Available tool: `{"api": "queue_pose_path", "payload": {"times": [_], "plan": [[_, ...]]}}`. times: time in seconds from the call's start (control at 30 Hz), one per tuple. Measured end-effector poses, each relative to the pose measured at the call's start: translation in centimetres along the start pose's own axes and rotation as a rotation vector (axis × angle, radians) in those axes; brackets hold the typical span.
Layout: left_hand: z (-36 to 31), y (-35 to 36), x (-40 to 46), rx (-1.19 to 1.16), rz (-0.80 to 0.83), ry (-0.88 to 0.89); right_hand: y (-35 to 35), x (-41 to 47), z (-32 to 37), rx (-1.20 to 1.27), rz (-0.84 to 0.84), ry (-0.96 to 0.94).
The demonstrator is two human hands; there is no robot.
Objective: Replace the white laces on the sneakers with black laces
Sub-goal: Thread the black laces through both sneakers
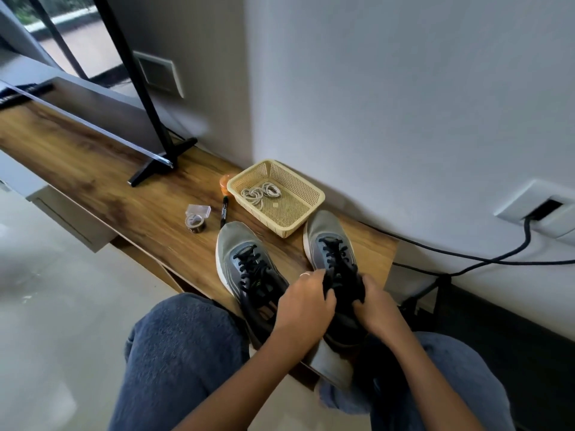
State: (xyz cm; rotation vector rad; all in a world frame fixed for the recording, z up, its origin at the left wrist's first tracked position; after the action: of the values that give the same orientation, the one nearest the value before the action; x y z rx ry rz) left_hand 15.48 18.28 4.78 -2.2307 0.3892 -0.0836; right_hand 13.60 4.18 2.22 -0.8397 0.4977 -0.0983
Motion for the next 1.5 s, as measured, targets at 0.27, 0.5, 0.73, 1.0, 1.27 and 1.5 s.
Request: {"api": "queue_pose_path", "payload": {"times": [0.27, 0.5, 0.73, 1.0, 1.27, 1.5], "plan": [[1.7, -2.1, -6.4, 0.273, -0.227, -0.022, -1.2, -5.3, 1.2, -0.100, -0.506, -0.299], [3.0, -1.2, -7.9, 0.500, -0.112, -0.057, 3.2, -8.6, 1.5, -0.453, -0.304, -0.353], [3.2, -1.7, -9.0, 0.389, -0.048, 0.050, 2.9, -8.1, 1.4, -0.324, -0.369, -0.417], [1.1, -1.0, -12.8, 0.263, -0.098, 0.264, 2.0, -12.3, 0.8, -0.138, -0.383, -0.338], [-3.3, -3.3, -14.2, 0.163, -0.241, 0.455, -1.6, -15.5, 0.0, -0.045, -0.500, -0.384], [-10.8, -5.0, -13.0, 0.118, -0.305, 0.653, -10.1, -18.0, -0.4, -0.019, -0.808, -0.489]]}}
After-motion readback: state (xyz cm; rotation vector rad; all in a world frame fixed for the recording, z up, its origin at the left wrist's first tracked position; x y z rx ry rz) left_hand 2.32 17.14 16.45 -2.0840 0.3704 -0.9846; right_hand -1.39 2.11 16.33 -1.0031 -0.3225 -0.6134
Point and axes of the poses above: each hand's wrist, its own x-axis towards the middle knuckle, its own y-axis out of the palm, z = x × y, the point moved 4 cm from there along x, towards the middle knuckle
